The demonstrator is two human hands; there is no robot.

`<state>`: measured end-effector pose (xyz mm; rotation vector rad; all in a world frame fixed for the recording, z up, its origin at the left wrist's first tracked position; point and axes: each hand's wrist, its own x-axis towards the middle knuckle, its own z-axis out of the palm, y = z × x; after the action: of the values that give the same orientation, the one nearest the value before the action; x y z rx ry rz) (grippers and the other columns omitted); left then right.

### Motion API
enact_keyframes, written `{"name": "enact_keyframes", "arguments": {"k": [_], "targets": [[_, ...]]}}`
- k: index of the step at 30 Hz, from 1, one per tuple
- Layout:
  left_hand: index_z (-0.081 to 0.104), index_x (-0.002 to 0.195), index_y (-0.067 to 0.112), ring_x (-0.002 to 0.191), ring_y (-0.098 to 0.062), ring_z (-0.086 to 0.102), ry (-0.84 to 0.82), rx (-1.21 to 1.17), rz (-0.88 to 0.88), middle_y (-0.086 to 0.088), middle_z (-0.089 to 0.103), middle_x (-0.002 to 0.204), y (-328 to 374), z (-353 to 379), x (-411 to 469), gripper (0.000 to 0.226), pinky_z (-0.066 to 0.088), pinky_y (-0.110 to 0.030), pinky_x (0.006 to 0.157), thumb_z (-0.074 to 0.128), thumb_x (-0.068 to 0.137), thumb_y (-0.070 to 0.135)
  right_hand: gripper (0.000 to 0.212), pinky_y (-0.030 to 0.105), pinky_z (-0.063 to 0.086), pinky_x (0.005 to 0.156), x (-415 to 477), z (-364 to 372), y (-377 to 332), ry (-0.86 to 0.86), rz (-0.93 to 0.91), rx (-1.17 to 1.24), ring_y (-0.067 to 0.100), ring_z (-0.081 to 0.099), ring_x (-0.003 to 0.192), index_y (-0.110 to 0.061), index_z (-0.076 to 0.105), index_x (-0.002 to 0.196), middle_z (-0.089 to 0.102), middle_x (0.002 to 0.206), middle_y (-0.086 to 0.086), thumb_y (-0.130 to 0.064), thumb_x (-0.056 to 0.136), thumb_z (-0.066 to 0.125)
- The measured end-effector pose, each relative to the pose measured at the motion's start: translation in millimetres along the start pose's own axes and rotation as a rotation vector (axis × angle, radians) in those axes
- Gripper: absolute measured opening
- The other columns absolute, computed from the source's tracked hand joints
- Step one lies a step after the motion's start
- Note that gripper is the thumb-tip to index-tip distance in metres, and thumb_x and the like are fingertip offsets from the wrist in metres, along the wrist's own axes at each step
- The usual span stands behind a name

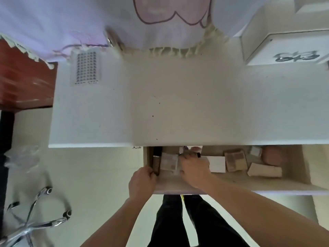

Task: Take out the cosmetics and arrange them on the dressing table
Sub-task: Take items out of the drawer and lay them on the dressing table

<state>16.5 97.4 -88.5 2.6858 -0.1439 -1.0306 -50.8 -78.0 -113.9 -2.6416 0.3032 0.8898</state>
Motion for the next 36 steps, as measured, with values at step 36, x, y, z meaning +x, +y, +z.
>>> {"name": "enact_keyframes", "arguments": {"k": [36], "targets": [[0.032, 0.138, 0.009, 0.102, -0.034, 0.062, -0.134, 0.382, 0.176, -0.016, 0.054, 0.125, 23.1, 71.3, 73.0, 0.048, 0.05, -0.038, 0.08, 0.048, 0.093, 0.009, 0.024, 0.025, 0.039, 0.068, -18.3, 60.1, 79.0, -0.038, 0.33, 0.708, 0.018, 0.061, 0.089, -0.015, 0.068, 0.112, 0.068, 0.116, 0.002, -0.027, 0.095, 0.056]]}}
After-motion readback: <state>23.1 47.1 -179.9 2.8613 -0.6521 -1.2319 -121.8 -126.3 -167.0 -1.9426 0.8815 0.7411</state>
